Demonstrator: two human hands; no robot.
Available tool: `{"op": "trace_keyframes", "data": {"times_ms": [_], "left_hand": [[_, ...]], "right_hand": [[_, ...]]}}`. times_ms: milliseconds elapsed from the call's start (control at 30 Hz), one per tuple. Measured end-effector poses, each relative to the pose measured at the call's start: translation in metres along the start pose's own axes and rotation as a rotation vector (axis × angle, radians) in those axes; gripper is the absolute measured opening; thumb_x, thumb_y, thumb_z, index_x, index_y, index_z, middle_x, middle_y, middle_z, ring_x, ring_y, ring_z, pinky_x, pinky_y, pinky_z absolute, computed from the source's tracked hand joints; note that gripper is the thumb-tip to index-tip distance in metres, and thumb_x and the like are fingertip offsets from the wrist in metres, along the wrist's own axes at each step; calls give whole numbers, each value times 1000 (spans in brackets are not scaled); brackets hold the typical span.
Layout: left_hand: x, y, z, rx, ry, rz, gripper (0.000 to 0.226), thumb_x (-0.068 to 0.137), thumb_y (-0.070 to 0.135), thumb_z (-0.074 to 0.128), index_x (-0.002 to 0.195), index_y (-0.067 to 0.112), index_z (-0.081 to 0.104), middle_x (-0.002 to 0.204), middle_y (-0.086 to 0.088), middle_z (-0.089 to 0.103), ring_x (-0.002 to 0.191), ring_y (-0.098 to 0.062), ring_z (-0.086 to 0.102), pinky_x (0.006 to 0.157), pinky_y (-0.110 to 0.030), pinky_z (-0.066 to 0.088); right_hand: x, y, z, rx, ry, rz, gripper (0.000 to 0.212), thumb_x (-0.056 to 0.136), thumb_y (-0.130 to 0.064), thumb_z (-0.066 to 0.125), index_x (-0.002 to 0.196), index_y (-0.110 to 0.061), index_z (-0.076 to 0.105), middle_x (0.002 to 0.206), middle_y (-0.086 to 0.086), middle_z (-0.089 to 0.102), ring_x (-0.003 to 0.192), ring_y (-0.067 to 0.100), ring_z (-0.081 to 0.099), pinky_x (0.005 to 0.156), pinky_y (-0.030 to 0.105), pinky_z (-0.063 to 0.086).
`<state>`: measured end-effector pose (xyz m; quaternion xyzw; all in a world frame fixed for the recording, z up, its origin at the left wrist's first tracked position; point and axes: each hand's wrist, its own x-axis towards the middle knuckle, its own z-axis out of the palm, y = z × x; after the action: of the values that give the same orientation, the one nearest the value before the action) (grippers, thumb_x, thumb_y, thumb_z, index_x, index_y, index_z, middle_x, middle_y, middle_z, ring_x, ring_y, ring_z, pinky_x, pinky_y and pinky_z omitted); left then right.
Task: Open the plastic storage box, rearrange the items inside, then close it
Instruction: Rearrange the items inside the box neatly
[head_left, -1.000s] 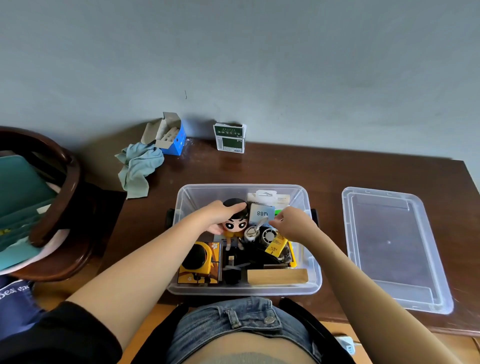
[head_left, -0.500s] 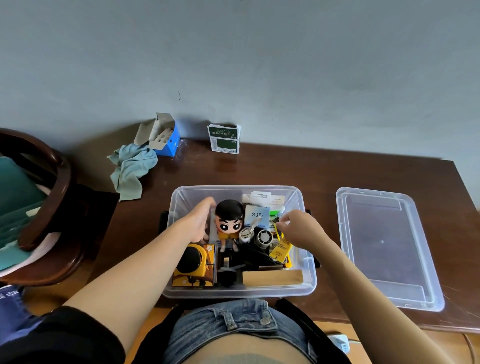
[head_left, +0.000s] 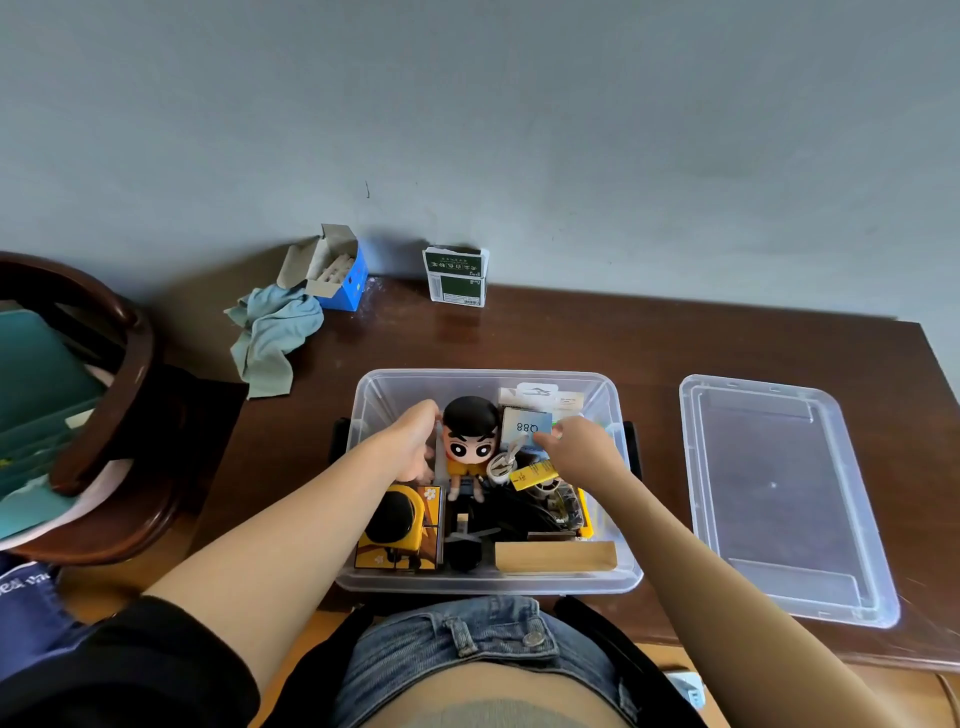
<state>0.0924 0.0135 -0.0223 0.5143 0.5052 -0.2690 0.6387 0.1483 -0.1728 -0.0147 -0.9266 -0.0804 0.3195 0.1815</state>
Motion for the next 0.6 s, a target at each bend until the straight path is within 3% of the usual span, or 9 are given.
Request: {"op": "trace_keyframes", "data": {"times_ms": [100,267,367,433,500,533,600], "left_hand": [[-6,6,4,112,34,47,47,97,31,31,138,8,32,149,-18,32,135,-39,31,109,-49,27],[-20,16,10,324,73,119,60,100,44,28,151,15,15,157,-14,18,138,-38,28,110,-46,29],[-28,17,6,595,100,231,62,100,48,25,150,11,20,156,-12,22,138,-31,30,108,-39,29],[-34,16,3,915,233,455,59,99,45,32,143,5,35,150,-14,33,132,-29,39,99,-33,34],[-45,15,6,967,308,754,45,97,41,43,129,10,52,136,-9,47,117,-24,52,89,-31,41],[-51,16,11,910,250,846,37,96,41,47,120,15,58,124,-4,54,107,-20,57,82,-28,43],[-61,18,22,785,-24,857,30,95,43,48,107,19,62,103,2,63,90,-13,63,69,-23,43]], "right_hand": [[1,0,-3,11,55,1,31,97,-27,46,115,-5,58,101,13,65,79,24,60,65,32,47],[2,1,-7,-57,54,-13,33,98,-29,45,117,-5,59,110,13,65,96,26,62,75,33,49],[-5,9,-17,-18,158,-34,38,96,-39,46,117,-11,60,112,7,66,100,24,62,81,34,50],[-12,14,-27,72,184,-78,35,95,-41,47,111,-15,63,103,3,69,91,20,65,74,31,51],[-18,14,-36,166,142,-150,29,94,-39,50,101,-17,66,86,-1,69,71,13,62,62,27,47],[-20,12,-39,205,120,-187,25,94,-37,51,97,-18,67,76,-4,66,62,11,57,58,27,44],[-22,5,-43,297,83,-245,18,93,-33,55,90,-19,67,61,-7,59,50,9,49,53,23,41]]}}
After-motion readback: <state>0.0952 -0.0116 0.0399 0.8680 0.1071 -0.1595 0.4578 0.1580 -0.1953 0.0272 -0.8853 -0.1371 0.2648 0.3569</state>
